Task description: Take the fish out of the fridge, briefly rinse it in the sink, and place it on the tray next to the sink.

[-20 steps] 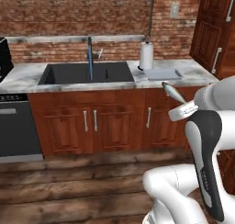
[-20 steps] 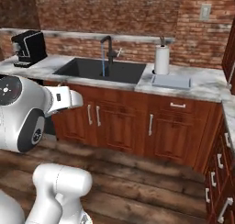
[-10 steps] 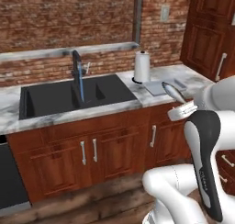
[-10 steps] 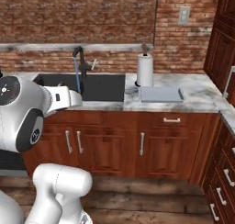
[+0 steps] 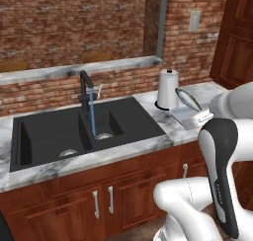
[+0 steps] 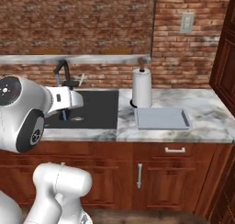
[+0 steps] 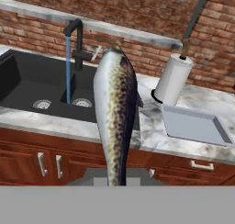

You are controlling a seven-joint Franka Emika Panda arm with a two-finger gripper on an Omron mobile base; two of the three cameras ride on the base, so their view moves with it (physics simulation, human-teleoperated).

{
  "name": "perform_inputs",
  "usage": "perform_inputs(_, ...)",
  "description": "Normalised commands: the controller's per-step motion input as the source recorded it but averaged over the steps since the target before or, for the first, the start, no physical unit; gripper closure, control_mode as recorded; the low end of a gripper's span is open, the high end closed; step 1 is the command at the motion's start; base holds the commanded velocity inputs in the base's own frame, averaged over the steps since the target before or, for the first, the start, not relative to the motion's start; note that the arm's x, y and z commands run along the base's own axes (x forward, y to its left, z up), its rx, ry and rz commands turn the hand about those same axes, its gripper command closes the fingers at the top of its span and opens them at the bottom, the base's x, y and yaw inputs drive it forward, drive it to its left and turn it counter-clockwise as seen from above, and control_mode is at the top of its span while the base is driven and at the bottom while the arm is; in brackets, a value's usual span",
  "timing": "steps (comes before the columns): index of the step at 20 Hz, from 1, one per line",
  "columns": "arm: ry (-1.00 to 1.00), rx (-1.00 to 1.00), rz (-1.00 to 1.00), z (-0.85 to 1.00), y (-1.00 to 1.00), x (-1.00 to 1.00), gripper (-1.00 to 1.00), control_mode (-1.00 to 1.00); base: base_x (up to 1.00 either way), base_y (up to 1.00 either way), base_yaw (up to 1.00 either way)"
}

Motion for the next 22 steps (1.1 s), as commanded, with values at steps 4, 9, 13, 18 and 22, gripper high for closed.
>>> perform_inputs(4,0.00,0.00,0.00,0.00,0.00,0.00,1.00,1.00,0.69,-0.02,0.00)
perform_inputs(9,0.00,0.00,0.00,0.00,0.00,0.00,1.00,1.00,0.11,-0.11,0.04)
perform_inputs(13,0.00,0.00,0.00,0.00,0.00,0.00,1.00,1.00,0.08,-0.02,0.10)
perform_inputs(18,0.09,0.00,0.08,0.00,-0.13,0.29,1.00,-1.00,0.28,-0.16,0.10)
perform_inputs(22,0.31,0.00,0.22,0.00,-0.14,0.79,1.00,-1.00,0.00,0.00,0.00)
